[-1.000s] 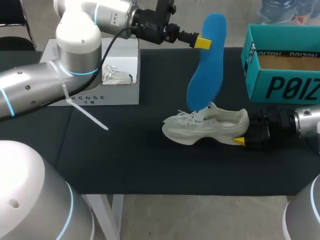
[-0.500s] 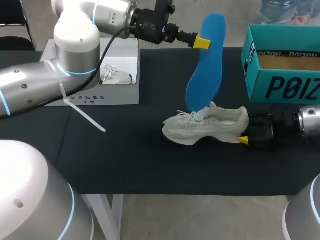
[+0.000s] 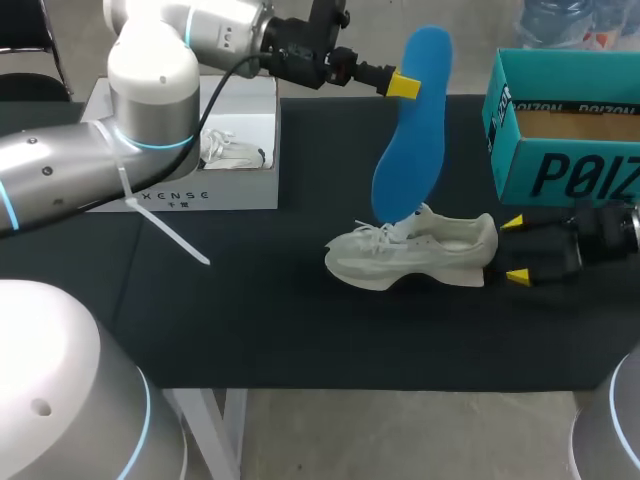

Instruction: Take the shoe out of the shoebox, open the shoe tongue, remove and reinsert the insole, then place the shoe into the shoebox

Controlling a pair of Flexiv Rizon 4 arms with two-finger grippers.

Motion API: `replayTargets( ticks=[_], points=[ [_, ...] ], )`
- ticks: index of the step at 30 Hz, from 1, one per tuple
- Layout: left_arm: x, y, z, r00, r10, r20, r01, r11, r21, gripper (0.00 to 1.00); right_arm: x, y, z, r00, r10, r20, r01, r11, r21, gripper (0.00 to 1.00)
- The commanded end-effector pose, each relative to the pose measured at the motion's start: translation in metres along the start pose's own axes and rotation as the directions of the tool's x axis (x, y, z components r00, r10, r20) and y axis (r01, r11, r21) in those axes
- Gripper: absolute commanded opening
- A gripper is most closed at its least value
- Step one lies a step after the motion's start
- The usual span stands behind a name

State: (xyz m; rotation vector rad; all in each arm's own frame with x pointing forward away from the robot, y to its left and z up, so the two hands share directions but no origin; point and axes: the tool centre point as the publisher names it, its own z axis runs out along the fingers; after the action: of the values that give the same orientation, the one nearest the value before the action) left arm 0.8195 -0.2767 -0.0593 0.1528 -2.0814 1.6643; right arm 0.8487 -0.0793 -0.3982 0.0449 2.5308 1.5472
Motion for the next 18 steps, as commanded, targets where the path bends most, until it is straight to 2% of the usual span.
replayTargets(
  ticks=[1,9,18],
  points=[
    [0.0,0.001,0.0,1.0,0.001,0.002,-0.001,1.0,0.002,0.0,0.006,0.016,-0.02,1.0,0.008,-0.01,-0.007,0.993,0.12,1.0],
    [0.0,0.001,0.0,1.0,0.001,0.002,-0.001,1.0,0.002,0.0,0.012,0.036,-0.039,1.0,0.0,-0.021,0.005,0.966,0.257,1.0],
    [0.0,0.001,0.0,1.0,0.001,0.002,-0.001,1.0,0.002,0.0,0.02,0.043,-0.056,1.0,-0.031,0.005,0.029,0.966,0.258,1.0]
  ],
)
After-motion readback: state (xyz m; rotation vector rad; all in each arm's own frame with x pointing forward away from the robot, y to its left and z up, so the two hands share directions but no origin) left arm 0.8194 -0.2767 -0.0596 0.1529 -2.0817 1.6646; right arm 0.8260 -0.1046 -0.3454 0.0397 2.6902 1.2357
